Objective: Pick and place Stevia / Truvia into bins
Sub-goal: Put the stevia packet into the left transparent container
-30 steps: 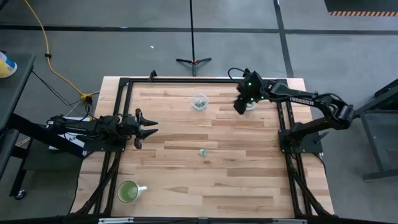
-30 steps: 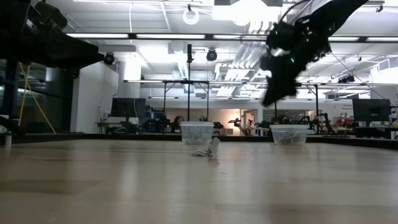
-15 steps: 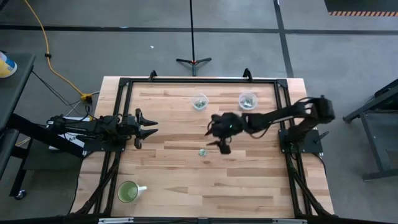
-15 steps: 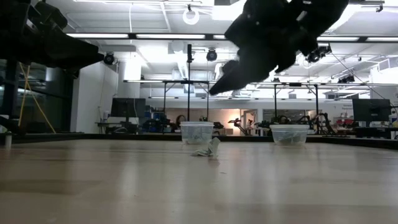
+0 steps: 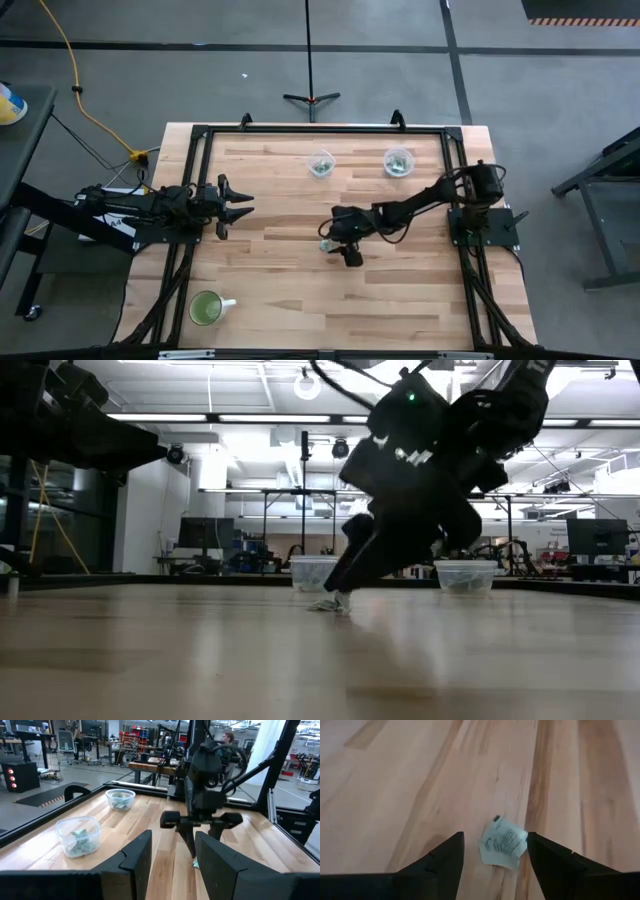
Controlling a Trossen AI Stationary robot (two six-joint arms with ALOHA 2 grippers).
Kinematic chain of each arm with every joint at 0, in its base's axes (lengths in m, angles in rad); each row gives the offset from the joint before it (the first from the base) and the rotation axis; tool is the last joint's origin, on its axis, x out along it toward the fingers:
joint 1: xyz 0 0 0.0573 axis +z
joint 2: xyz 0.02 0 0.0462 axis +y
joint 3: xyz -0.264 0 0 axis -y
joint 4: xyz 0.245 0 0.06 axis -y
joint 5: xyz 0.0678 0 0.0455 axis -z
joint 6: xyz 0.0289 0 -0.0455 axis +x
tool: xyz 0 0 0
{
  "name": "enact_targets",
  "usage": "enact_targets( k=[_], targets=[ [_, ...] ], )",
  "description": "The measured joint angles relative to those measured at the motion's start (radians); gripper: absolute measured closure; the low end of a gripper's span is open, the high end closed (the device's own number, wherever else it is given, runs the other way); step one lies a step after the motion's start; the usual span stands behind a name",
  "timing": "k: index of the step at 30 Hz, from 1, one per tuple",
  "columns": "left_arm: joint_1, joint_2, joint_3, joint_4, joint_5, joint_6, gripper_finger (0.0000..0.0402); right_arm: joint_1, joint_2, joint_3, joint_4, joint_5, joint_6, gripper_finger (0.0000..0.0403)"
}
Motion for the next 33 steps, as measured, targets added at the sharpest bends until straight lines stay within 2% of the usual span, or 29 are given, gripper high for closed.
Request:
enact_targets(
  k=[5,9,13,17,19,22,25,29,31,33],
  targets=[
    [0.000,0.000,0.000,0.000,0.000,0.000,0.0215,0.002,0.026,0.004,-0.001,0.004,-0.001,0.0212],
    [0.000,0.000,0.000,0.000,0.001,0.000,0.0215,0.002,0.026,0.004,0.013,0.006,0.005,0.0246],
    [0.000,0.000,0.000,0.000,0.001,0.000,0.0215,0.002,0.026,0.005,0.006,-0.004,0.003,0.0300],
    [0.000,0.000,0.000,0.000,0.001,0.000,0.0215,0.002,0.026,0.005,-0.001,-0.010,0.001,0.0373],
    [0.000,0.000,0.000,0.000,0.001,0.000,0.0215,0.002,0.026,0.005,0.008,-0.010,-0.015,0.0394],
    [0.000,0.000,0.000,0.000,0.001,0.000,0.0215,0.000,0.022,0.005,0.078,0.014,-0.060,0.0389],
    [0.000,0.000,0.000,0.000,0.001,0.000,0.0215,-0.033,-0.014,0.004,0.143,0.089,-0.174,0.0399],
    [0.000,0.000,0.000,0.000,0.001,0.000,0.0215,-0.141,-0.062,0.006,0.186,0.299,-0.237,0.0397],
    [0.000,0.000,0.000,0.000,0.001,0.000,0.0215,-0.205,-0.063,0.006,0.224,0.346,-0.254,0.0400],
    [0.000,0.000,0.000,0.000,0.000,0.000,0.0215,-0.271,-0.062,0.022,0.209,0.332,-0.225,0.0398]
  ],
)
